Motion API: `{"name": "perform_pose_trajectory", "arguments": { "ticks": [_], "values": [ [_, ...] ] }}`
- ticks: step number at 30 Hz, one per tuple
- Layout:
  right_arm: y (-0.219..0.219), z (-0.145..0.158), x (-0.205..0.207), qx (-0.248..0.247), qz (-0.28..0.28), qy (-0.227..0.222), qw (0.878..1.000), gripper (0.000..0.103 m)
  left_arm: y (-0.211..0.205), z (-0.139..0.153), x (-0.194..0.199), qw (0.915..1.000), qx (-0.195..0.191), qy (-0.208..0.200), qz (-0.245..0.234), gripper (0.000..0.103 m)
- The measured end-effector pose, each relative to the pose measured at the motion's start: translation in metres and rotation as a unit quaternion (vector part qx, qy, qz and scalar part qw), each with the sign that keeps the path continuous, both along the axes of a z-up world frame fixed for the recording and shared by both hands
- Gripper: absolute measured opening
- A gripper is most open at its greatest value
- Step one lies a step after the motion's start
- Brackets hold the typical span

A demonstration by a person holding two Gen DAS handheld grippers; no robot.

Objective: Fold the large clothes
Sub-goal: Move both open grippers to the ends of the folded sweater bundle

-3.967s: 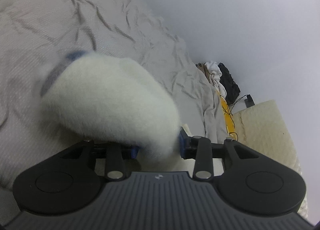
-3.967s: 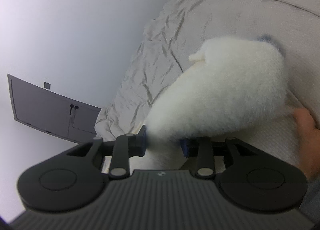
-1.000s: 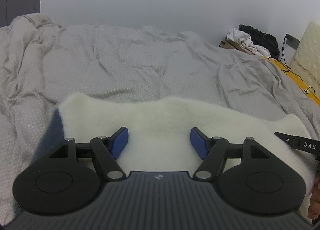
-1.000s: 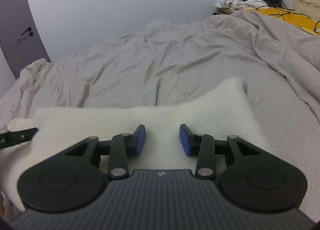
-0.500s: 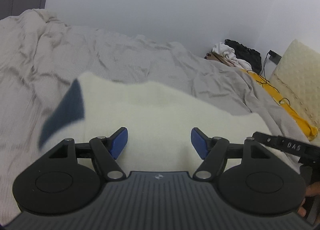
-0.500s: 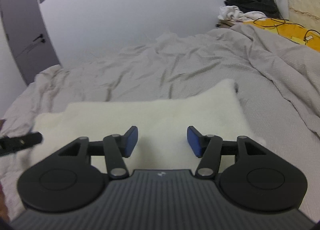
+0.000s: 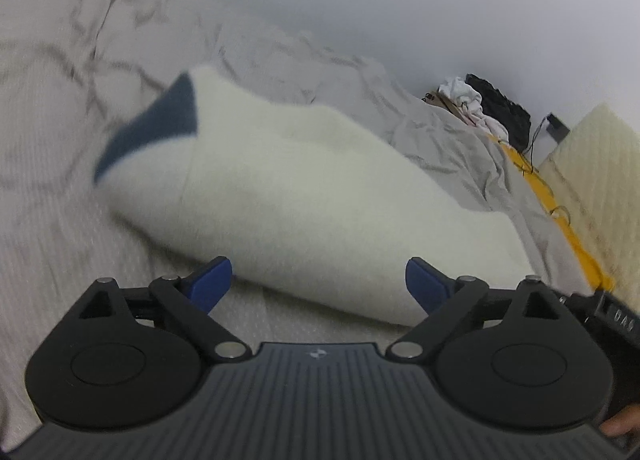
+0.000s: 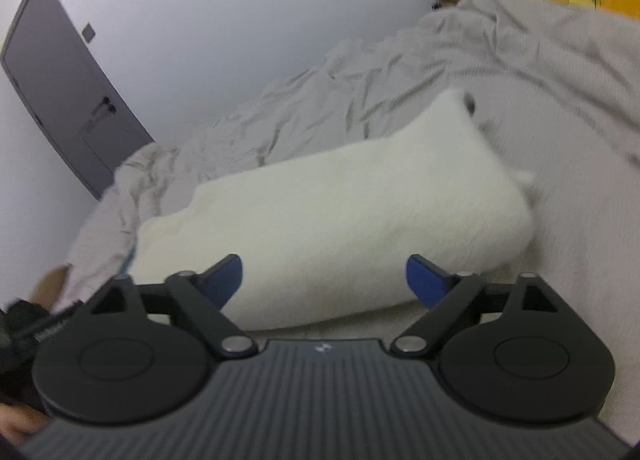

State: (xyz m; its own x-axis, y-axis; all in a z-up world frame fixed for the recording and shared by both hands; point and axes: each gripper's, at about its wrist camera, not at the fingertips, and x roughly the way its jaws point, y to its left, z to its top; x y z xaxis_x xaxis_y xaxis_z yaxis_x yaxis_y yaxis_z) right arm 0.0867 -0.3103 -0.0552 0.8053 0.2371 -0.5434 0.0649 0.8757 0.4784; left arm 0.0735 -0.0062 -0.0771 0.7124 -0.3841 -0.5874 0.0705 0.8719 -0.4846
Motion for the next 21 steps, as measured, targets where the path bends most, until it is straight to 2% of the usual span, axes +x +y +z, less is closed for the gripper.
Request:
{"name": "perform_pose_trajectory", "arguments": {
  "ticks": [1,5,10,14,17,19,21],
  "values": [
    [0.001,-0.003,0.001,0.009,-0.001,0.010,1.000,0.103,0.003,-0.002,0.002,0.9999,-0.011,0.007,0.003,0.097],
    [0.001,-0.019,0.010,0.055,-0.004,0.042,0.998,0.103,0.014,-0.012,0.013,0.9975,-0.054,0.038,0.026,0.097],
    [-0.007,-0.046,0.018,0.148,-0.028,0.078,0.986,0.103,0.031,-0.035,0.028,0.9850,-0.150,0.074,0.042,0.097],
    [-0.008,-0.061,0.019,0.191,-0.043,0.092,0.976,0.103,0.043,-0.061,0.040,0.9647,-0.235,0.102,0.064,0.097],
    [-0.008,-0.067,0.020,0.208,-0.051,0.096,0.972,0.103,0.052,-0.077,0.051,0.9424,-0.301,0.117,0.088,0.095],
    [-0.008,-0.071,0.021,0.222,-0.055,0.094,0.969,0.103,0.056,-0.082,0.059,0.9366,-0.318,0.109,0.099,0.094],
    [-0.007,-0.073,0.022,0.228,-0.058,0.093,0.967,0.103,0.057,-0.086,0.066,0.9328,-0.323,0.113,0.112,0.087]
  ]
}}
